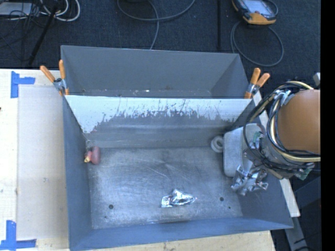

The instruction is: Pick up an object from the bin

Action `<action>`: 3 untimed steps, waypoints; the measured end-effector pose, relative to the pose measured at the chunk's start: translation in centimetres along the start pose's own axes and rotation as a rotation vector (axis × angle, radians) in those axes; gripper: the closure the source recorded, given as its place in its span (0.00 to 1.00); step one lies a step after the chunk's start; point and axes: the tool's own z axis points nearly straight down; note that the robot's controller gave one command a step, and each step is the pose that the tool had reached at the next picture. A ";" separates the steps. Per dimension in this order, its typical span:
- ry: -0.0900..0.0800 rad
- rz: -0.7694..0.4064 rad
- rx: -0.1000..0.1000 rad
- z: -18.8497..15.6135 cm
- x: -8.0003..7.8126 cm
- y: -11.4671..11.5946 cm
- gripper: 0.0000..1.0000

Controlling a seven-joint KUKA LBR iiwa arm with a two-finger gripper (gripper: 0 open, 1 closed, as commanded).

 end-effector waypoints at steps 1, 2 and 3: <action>0.004 0.123 -0.013 4.9 -8.4 7.1 1.00; 0.005 0.131 -0.010 4.8 -8.1 6.8 0.00; -0.015 0.121 0.010 12.0 -11.1 9.4 0.00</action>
Offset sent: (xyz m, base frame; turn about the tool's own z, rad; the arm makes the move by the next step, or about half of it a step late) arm -0.0003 0.1046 -0.0473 0.1291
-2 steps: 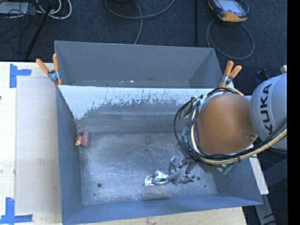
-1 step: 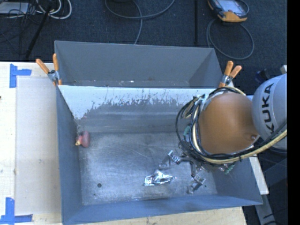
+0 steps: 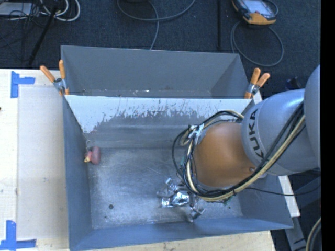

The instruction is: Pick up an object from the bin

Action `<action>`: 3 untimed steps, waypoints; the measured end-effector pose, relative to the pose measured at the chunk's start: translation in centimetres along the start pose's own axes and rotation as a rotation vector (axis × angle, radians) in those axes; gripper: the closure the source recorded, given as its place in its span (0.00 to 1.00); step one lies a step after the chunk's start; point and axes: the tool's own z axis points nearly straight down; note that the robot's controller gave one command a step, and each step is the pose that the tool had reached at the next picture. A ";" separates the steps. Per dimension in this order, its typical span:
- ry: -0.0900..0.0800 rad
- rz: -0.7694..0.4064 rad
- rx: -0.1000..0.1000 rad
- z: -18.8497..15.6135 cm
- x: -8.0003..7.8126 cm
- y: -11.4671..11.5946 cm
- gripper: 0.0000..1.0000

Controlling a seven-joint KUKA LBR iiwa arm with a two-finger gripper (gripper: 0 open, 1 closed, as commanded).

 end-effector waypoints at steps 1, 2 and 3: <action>0.004 0.004 -0.009 -0.2 0.1 0.3 1.00; 0.019 -0.025 -0.017 -15.8 0.4 -3.9 1.00; 0.014 -0.248 -0.017 -17.8 -6.0 -6.9 1.00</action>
Offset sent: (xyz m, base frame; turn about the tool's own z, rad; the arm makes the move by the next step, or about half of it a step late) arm 0.0000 0.0000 0.0000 0.0000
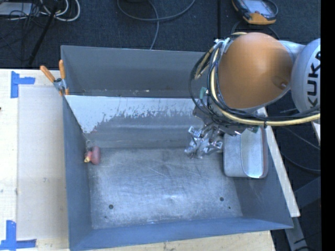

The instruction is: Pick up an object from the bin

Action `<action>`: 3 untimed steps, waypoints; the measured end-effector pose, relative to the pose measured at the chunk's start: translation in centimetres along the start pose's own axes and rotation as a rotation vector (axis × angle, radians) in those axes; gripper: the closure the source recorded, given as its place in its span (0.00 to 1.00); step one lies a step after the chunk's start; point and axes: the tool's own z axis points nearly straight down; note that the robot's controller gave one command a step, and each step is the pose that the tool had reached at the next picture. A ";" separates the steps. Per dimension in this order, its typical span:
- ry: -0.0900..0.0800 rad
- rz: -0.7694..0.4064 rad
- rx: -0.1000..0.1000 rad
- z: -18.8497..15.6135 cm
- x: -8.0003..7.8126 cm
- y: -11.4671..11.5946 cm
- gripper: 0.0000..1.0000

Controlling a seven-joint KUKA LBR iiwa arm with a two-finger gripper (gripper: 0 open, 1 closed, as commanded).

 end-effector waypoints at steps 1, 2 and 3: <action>0.008 0.009 -0.009 17.1 1.8 0.2 1.00; 0.009 -0.176 -0.008 17.9 -2.1 -3.5 1.00; -0.002 -0.248 0.006 0.6 -2.2 -3.6 1.00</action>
Offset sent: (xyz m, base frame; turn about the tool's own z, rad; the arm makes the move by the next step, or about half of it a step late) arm -0.0084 -0.0136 -0.1651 0.0089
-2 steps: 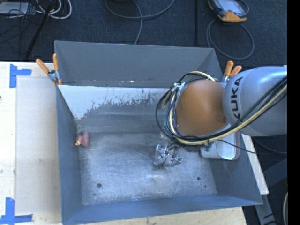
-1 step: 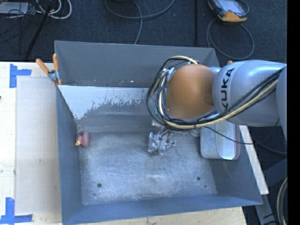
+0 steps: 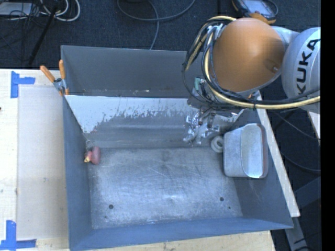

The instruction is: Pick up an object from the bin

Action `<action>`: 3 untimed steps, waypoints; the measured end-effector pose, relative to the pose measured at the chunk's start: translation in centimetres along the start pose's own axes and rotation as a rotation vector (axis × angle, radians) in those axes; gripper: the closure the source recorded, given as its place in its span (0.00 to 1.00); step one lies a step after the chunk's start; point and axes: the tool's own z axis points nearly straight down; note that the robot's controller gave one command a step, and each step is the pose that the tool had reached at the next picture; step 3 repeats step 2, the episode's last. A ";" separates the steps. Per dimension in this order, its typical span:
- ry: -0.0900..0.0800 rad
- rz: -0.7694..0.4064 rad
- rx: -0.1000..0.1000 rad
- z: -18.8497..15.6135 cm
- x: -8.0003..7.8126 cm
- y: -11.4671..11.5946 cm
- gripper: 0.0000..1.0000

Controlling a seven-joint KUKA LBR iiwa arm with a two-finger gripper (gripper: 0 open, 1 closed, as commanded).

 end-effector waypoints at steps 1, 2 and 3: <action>0.006 0.063 -0.017 11.3 0.4 -0.6 1.00; 0.006 0.184 -0.014 15.1 0.4 2.7 1.00; 0.006 0.184 -0.014 15.1 0.4 2.7 1.00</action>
Offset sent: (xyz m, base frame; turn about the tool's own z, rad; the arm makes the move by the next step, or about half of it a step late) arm 0.0072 -0.0059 -0.1071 0.0618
